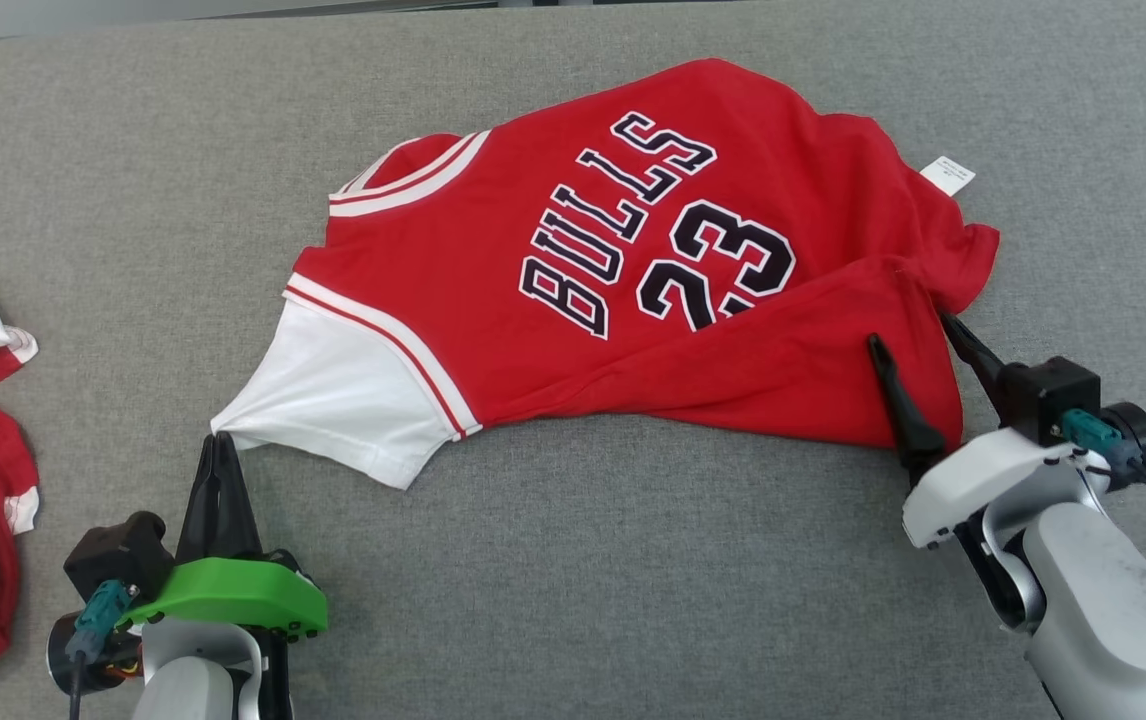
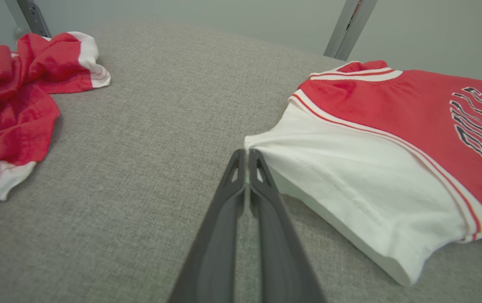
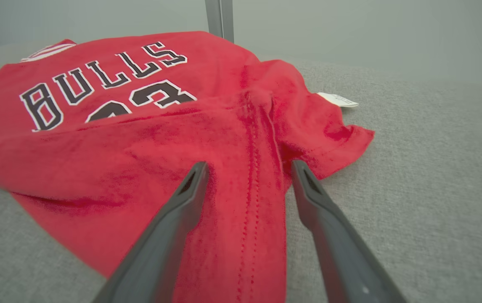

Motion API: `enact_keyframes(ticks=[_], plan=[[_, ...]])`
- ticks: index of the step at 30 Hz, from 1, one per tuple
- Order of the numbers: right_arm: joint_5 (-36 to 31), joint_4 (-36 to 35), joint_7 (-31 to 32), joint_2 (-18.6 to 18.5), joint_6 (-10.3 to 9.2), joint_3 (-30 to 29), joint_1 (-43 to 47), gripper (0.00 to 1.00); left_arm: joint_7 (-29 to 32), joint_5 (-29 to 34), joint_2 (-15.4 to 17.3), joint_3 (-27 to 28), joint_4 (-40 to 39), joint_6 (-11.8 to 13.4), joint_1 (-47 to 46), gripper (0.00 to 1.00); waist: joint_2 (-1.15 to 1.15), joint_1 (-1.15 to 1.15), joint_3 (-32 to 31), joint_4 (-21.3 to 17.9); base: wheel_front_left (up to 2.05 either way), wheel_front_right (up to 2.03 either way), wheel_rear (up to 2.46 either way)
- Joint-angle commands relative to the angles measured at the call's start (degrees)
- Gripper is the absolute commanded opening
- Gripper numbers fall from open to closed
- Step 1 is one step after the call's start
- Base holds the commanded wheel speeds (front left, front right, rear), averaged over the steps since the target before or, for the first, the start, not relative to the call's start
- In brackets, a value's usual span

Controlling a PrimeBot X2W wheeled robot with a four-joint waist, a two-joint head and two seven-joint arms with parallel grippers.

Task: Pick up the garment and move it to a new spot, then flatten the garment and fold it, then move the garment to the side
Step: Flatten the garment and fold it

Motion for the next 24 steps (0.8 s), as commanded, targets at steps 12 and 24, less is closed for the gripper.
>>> enact_keyframes(ticks=[12,24], plan=[[9.4,-0.3,13.6,-2.8,-0.1,5.7,-9.2,1.0,0.0,1.6,-0.4,0.1,1.0,-1.0,0.2,0.0,0.0,0.0,0.2,-0.3,0.0,0.0,0.0],[6.8,-5.1,22.8,-2.0,-0.1,2.4,-9.5,0.62,0.0,1.9,-0.5,-0.4,0.7,-0.7,-0.5,0.0,0.0,0.0,1.1,-0.3,0.0,0.0,0.0]])
